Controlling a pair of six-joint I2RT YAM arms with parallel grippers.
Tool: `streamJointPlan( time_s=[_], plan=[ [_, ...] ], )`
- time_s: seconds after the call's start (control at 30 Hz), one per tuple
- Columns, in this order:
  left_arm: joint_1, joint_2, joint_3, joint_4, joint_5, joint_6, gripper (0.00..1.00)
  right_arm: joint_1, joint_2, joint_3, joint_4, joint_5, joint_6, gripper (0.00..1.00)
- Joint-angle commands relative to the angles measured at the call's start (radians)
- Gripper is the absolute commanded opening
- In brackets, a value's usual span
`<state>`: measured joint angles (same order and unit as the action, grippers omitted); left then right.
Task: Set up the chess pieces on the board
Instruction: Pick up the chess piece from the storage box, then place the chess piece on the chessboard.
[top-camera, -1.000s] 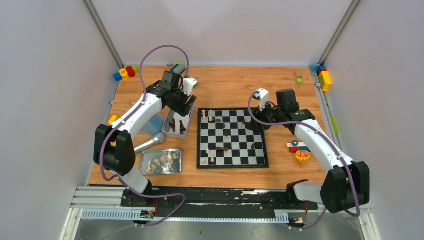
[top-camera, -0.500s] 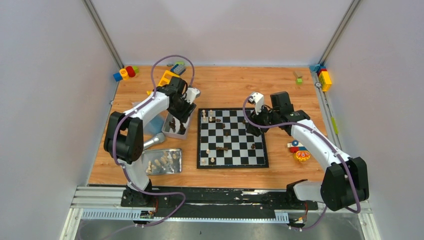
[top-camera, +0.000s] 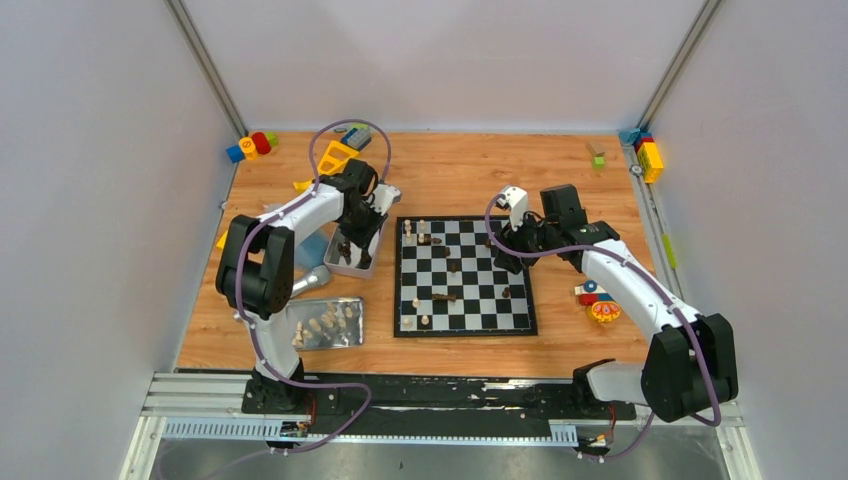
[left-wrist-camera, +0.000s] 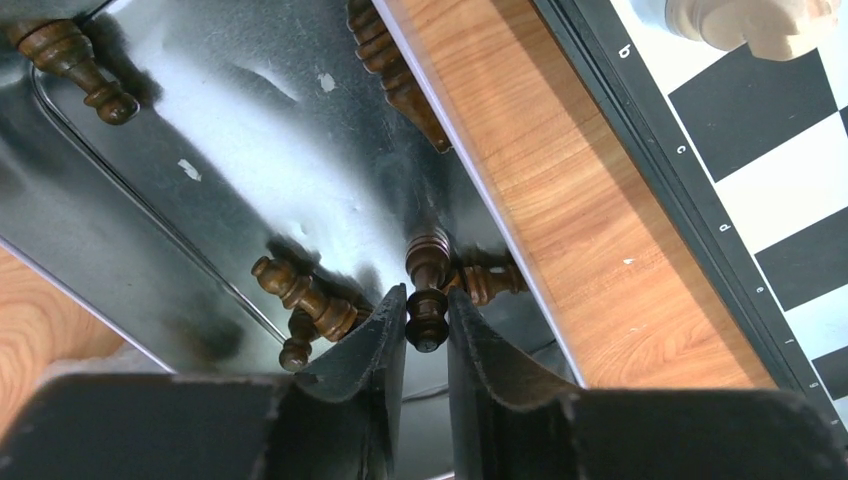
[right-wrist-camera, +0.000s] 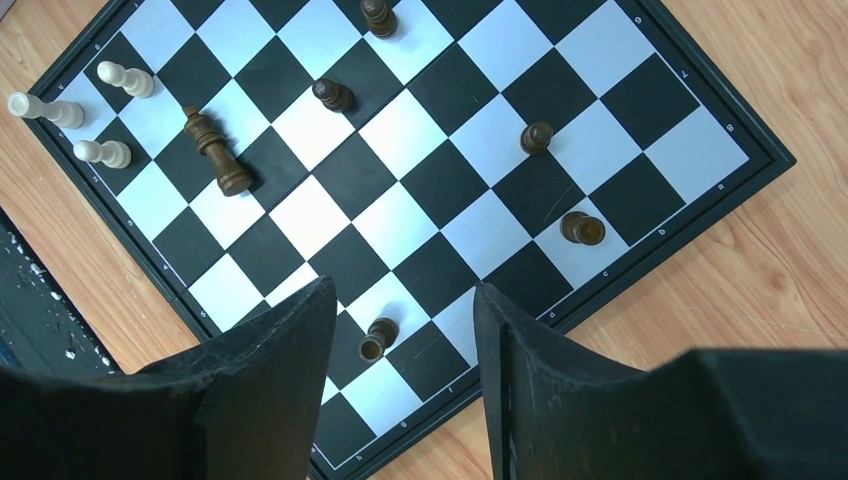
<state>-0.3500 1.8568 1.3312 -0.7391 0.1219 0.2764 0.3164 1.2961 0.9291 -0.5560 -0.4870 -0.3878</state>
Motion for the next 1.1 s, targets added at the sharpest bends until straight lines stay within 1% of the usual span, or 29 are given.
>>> streamJointPlan(
  time_s=[0.0, 0.13, 0.2, 0.33, 0.47, 0.6, 0.67, 0.7, 0.8, 0.93, 1.07],
  plan=[
    [0.0, 0.002, 0.049, 0.002, 0.0, -0.004, 0.21, -0.001, -0.023, -0.004, 0.045, 0.009, -0.019, 0.54],
    [0.001, -0.041, 0.064, -0.014, -0.034, 0.004, 0.1, -0.003, -0.021, -0.003, 0.044, 0.023, -0.019, 0.53],
    [0.002, -0.074, 0.078, -0.018, -0.055, 0.003, 0.07, -0.003, -0.021, -0.001, 0.045, 0.032, -0.017, 0.53],
    [0.002, -0.136, 0.131, -0.04, -0.051, -0.003, 0.04, -0.026, -0.025, 0.009, 0.052, 0.055, 0.012, 0.52],
    [-0.009, -0.18, 0.209, -0.078, 0.03, -0.004, 0.03, -0.13, -0.054, 0.021, 0.055, 0.033, 0.055, 0.52],
    [-0.086, -0.172, 0.298, -0.134, 0.062, 0.014, 0.03, -0.258, -0.102, 0.038, 0.034, -0.025, 0.082, 0.52],
    [-0.143, -0.156, 0.335, -0.152, 0.073, 0.022, 0.03, -0.304, -0.127, 0.044, 0.013, -0.031, 0.096, 0.52],
    [-0.181, -0.146, 0.362, -0.158, 0.088, 0.024, 0.04, -0.352, -0.138, 0.045, 0.006, -0.039, 0.107, 0.52],
    [-0.275, -0.08, 0.43, -0.191, 0.094, 0.022, 0.04, -0.432, -0.167, 0.042, -0.013, -0.075, 0.138, 0.52],
    [-0.359, -0.007, 0.538, -0.219, 0.066, 0.024, 0.04, -0.47, -0.204, 0.01, -0.021, -0.084, 0.145, 0.52],
    [-0.374, 0.0, 0.535, -0.194, 0.078, 0.006, 0.04, -0.474, -0.227, -0.02, -0.026, -0.109, 0.139, 0.52]
  ],
)
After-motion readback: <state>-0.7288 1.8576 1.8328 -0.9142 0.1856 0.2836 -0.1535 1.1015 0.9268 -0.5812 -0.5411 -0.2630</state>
